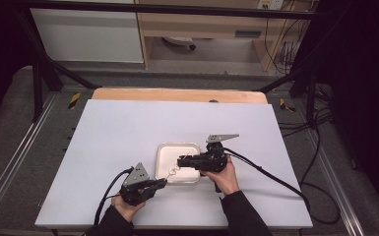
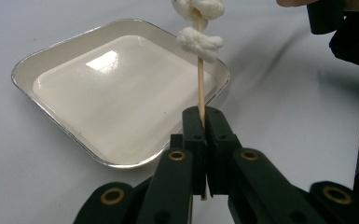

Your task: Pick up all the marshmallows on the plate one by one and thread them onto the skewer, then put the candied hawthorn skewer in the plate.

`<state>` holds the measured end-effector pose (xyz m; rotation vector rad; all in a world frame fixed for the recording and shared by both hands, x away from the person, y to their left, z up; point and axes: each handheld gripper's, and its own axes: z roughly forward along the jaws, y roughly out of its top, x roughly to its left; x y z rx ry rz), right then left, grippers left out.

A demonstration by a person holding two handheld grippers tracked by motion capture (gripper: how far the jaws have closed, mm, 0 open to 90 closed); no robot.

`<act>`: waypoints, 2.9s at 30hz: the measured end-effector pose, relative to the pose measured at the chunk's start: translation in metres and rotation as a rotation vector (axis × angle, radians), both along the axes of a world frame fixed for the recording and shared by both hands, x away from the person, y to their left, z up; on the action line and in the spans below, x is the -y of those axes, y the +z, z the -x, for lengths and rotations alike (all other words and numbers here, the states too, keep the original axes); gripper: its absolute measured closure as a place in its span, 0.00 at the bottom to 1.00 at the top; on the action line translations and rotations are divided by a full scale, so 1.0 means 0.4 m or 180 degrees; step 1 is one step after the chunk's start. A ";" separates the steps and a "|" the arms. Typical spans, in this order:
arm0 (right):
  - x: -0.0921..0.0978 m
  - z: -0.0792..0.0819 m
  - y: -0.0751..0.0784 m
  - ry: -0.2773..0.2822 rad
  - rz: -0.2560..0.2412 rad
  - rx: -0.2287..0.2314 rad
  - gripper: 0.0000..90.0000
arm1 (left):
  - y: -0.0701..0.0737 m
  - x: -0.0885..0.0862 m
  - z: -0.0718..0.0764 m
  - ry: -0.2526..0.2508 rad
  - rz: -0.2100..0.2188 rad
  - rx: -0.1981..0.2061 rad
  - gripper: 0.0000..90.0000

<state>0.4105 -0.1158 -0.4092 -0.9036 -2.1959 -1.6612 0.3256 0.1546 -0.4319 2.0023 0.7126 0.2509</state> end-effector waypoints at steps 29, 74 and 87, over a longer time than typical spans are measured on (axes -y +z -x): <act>0.062 0.041 0.023 -0.0438 0.0749 0.0650 0.15 | 0.002 -0.012 -0.006 0.0065 0.0070 -0.0031 0.98; 0.313 0.134 -0.108 -0.0920 0.1491 0.0753 0.01 | 0.020 -0.014 -0.025 0.0135 0.0032 -0.0176 0.98; 0.321 0.138 -0.109 -0.0927 0.1523 0.0780 0.01 | 0.047 0.007 -0.062 0.0206 -0.0057 -0.0312 0.97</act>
